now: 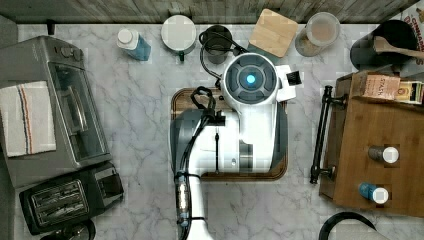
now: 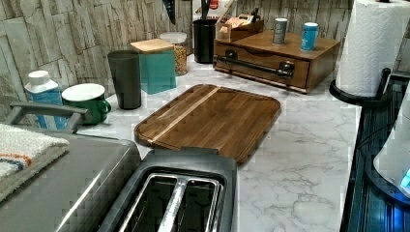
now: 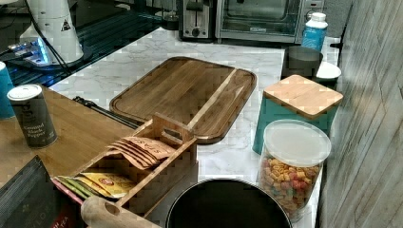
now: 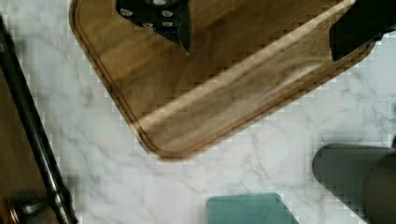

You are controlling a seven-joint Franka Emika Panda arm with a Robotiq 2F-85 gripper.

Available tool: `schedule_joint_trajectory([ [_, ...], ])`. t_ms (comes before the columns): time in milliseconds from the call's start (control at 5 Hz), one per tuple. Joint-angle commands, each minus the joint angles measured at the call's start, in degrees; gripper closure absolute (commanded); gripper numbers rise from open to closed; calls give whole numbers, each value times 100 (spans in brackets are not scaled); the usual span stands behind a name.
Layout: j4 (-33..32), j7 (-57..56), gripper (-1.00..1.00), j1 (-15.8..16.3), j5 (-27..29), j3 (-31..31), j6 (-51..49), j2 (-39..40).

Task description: Open the drawer.

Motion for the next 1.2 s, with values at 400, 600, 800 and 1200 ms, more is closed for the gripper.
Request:
schedule_joint_trajectory([
  [400, -357, -2025, -100, -1141, -511, -643, 551, 315],
  [600, -508, -2301, -100, -1368, -825, -604, 1025, 411],
  [800, -597, -2554, -100, -1457, -701, -640, 1291, 581],
  [1200, -532, -3180, -100, -1833, -512, -524, 1578, 1054],
])
